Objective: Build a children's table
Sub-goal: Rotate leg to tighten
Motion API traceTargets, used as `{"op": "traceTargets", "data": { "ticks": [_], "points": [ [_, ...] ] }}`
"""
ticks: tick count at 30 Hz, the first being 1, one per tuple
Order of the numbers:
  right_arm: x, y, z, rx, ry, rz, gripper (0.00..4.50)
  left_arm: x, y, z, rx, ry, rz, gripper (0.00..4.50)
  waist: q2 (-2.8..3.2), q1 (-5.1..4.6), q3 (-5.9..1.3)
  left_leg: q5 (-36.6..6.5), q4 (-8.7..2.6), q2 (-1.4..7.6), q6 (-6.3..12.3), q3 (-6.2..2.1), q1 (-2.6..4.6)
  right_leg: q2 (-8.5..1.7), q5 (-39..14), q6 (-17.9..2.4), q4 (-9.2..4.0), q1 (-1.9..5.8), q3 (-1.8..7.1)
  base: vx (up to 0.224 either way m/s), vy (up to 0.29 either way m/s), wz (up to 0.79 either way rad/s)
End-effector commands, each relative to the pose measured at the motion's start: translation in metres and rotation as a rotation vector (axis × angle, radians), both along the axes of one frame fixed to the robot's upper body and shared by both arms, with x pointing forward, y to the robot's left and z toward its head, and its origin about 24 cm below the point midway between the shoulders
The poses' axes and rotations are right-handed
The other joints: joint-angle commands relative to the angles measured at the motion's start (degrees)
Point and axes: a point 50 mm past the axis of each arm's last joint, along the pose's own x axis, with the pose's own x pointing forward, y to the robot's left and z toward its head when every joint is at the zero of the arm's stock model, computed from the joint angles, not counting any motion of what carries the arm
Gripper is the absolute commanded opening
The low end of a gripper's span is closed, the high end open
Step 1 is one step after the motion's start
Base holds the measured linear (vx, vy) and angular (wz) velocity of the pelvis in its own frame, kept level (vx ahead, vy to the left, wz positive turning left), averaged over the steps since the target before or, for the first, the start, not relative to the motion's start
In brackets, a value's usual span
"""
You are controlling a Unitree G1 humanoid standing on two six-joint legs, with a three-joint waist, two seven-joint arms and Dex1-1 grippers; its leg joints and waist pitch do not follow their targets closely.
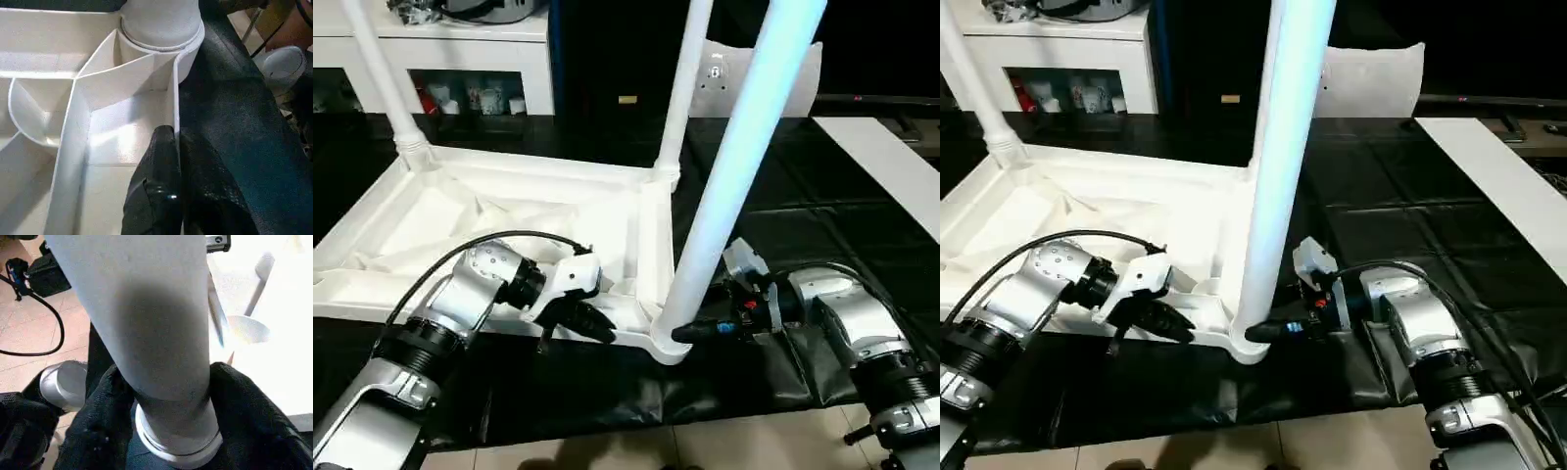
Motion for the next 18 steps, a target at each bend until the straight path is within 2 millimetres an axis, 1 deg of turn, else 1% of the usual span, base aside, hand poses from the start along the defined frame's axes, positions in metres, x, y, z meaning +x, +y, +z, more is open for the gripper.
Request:
{"op": "traceTargets", "data": {
  "ticks": [1, 2, 4, 5, 6, 7, 8, 9, 10, 11, 12, 13, 14, 15, 16, 18],
  "points": [
    [-0.005, 0.013, 0.001, 0.086, 0.023, 0.000, 2.17, 0.007, -0.014, 0.012, -0.086, -0.044, 0.046, 0.00, 0.54, -0.19, -4.17, -10.24, -4.03, 0.15, 2.50, 1.11, -0.14, -2.49, -20.57, -7.96, -4.12, 4.40, 2.67, 0.000, 0.000, 0.00],
    [-0.005, 0.013, 0.001, 0.086, 0.023, 0.000, 2.07, 0.007, -0.014, 0.012, -0.086, -0.044, 0.046, 0.00, 0.53, -0.19, -4.20, -10.15, -4.05, 0.20, 2.46, 1.11, -0.05, -2.49, -20.31, -8.05, -4.07, 4.35, 2.70, 0.000, 0.000, 0.00],
    [-0.005, 0.017, -0.001, 0.086, 0.027, -0.036, 2.05, 0.008, -0.017, 0.012, -0.094, -0.048, 0.075, 0.00, 0.50, -0.22, -4.13, -10.81, -4.09, 0.12, 2.22, 1.03, -0.13, -2.53, -21.39, -7.84, -4.23, 4.41, 2.55, 0.000, 0.000, 0.00],
    [-0.001, 0.023, -0.004, 0.071, 0.029, -0.116, 2.02, 0.011, -0.021, 0.010, -0.101, -0.056, 0.123, 0.00, 0.66, -0.36, -4.07, -11.02, -4.14, 0.04, 1.85, 0.99, -0.17, -2.47, -22.09, -7.38, -4.30, 4.42, 2.54, 0.000, 0.000, 0.00],
    [0.000, 0.025, -0.005, 0.066, 0.029, -0.140, 2.00, 0.011, -0.022, 0.010, -0.103, -0.058, 0.137, 0.00, 0.57, -0.58, -3.97, -11.59, -4.15, -0.10, 1.43, 0.89, -0.14, -2.50, -23.87, -6.64, -4.55, 4.41, 2.37, 0.000, 0.000, 0.00],
    [0.008, 0.031, -0.007, 0.061, 0.020, -0.245, 1.99, 0.014, -0.028, 0.010, -0.111, -0.073, 0.191, 0.00, 0.45, -0.81, -3.94, -11.80, -4.07, -0.27, 0.95, 0.96, -0.10, -2.46, -26.01, -5.46, -4.81, 4.29, 2.29, 0.000, 0.000, 0.00],
    [0.010, 0.032, -0.008, 0.062, 0.017, -0.268, 1.99, 0.015, -0.029, 0.009, -0.113, -0.077, 0.202, 0.00, 0.44, -0.89, -3.90, -11.97, -4.02, -0.39, 0.67, 0.93, -0.03, -2.50, -27.18, -4.95, -5.03, 4.20, 2.16, 0.000, 0.000, 0.00],
    [0.017, 0.039, -0.008, 0.085, 0.010, -0.351, 1.98, 0.018, -0.035, 0.009, -0.121, -0.093, 0.263, 0.00, 0.76, -1.25, -3.95, -12.20, -4.01, -0.58, 0.44, 0.79, -0.15, -2.59, -29.09, -3.91, -5.25, 4.41, 1.87, 0.000, 0.000, 0.00],
    [0.017, 0.039, -0.008, 0.085, 0.010, -0.351, 1.97, 0.018, -0.035, 0.009, -0.121, -0.093, 0.263, 0.00, 0.67, -1.62, -3.94, -12.45, -3.98, -0.55, 0.41, 0.82, -0.22, -2.58, -29.55, -3.69, -5.44, 4.28, 1.85, 0.000, 0.000, 0.00],
    [0.027, 0.047, -0.009, 0.081, -0.003, -0.487, 1.97, 0.023, -0.046, 0.009, -0.134, -0.106, 0.385, 0.00, 0.56, -1.92, -3.99, -12.51, -3.92, -0.69, 0.51, 0.69, -0.31, -2.53, -30.16, -3.04, -5.68, 4.46, 1.55, 0.000, 0.000, 0.00],
    [0.028, 0.048, -0.010, 0.078, -0.003, -0.501, 1.96, 0.024, -0.047, 0.009, -0.135, -0.107, 0.398, 0.00, 0.64, -2.50, -4.03, -11.86, -4.00, -0.48, 0.12, 0.67, -0.36, -2.50, -28.91, -3.51, -5.42, 4.25, 1.73, 0.000, 0.000, 0.00],
    [0.031, 0.050, -0.011, 0.068, -0.006, -0.543, 1.96, 0.025, -0.050, 0.008, -0.138, -0.108, 0.436, 0.00, 0.60, -3.04, -4.01, -12.43, -3.88, -0.58, 0.16, 0.64, -0.31, -2.42, -28.90, -3.91, -5.50, 4.22, 1.53, 0.000, 0.000, 0.00],
    [0.035, 0.054, -0.013, 0.055, -0.007, -0.608, 1.96, 0.028, -0.054, 0.009, -0.142, -0.122, 0.495, 0.00, 0.93, -3.15, -4.05, -12.66, -3.85, -0.72, 0.33, 0.59, -0.30, -2.43, -28.86, -4.00, -5.50, 4.29, 1.49, 0.000, 0.000, 0.00],
    [0.039, 0.058, -0.014, 0.057, 0.004, -0.667, 1.96, 0.031, -0.058, 0.009, -0.147, -0.135, 0.541, 0.00, 0.80, -3.55, -4.08, -12.43, -3.79, -0.75, 0.69, 0.66, -0.44, -2.38, -28.18, -4.23, -5.48, 4.27, 1.61, 0.000, 0.000, 0.00],
    [0.042, 0.062, -0.013, 0.069, 0.018, -0.727, 1.96, 0.033, -0.062, 0.010, -0.156, -0.153, 0.584, 0.00, 0.66, -3.71, -4.13, -12.39, -3.78, -0.76, 0.94, 0.71, -0.36, -2.34, -28.02, -4.34, -5.60, 4.19, 1.64, 0.000, 0.000, 0.00],
    [0.047, 0.068, -0.013, 0.070, 0.024, -0.821, 1.96, 0.037, -0.069, 0.012, -0.182, -0.174, 0.659, 0.00, 0.67, -3.87, -4.33, -10.56, -3.72, -0.79, 1.43, 0.75, -0.52, -2.27, -25.35, -5.08, -5.19, 4.30, 1.81, 0.000, 0.000, 0.00]
  ]
}}
